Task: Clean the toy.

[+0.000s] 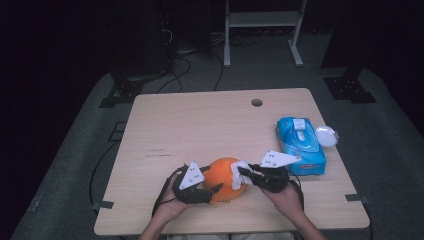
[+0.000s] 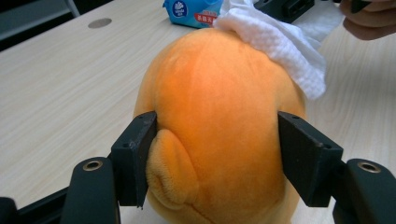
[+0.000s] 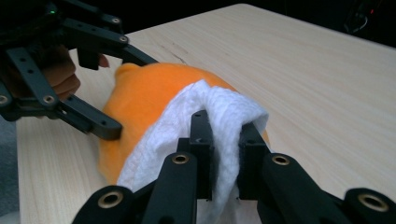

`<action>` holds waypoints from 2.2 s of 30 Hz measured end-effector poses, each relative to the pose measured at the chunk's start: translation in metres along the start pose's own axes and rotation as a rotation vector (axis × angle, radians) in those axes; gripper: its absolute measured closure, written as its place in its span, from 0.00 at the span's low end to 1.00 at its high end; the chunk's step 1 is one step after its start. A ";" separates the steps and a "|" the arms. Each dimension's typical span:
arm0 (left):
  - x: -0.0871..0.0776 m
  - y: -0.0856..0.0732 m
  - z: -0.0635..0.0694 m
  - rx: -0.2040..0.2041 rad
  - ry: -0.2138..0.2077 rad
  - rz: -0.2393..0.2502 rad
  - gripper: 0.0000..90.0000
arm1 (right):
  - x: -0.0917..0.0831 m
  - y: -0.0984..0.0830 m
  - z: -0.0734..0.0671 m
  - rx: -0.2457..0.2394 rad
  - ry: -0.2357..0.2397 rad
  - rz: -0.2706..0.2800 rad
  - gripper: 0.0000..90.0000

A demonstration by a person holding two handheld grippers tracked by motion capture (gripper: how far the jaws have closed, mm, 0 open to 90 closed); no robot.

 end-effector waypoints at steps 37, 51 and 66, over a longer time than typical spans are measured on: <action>0.002 -0.002 -0.005 -0.134 -0.120 -0.006 0.24 | -0.001 -0.005 -0.002 0.000 -0.006 0.014 0.88; 0.003 0.002 0.001 -0.076 -0.090 0.005 0.31 | 0.000 -0.002 -0.004 -0.012 -0.069 0.007 0.88; 0.008 0.003 -0.007 -0.199 -0.080 -0.027 0.15 | 0.002 0.001 -0.010 -0.023 -0.032 0.019 0.88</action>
Point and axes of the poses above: each handheld gripper's, and its own axes: x roughly forward along the jaws, y roughly out of its top, z roughly to its right, the point moved 9 cm from there along x, roughly forward along the jaws, and after that the axes turned 12 degrees about y, right-handed, at the moved point
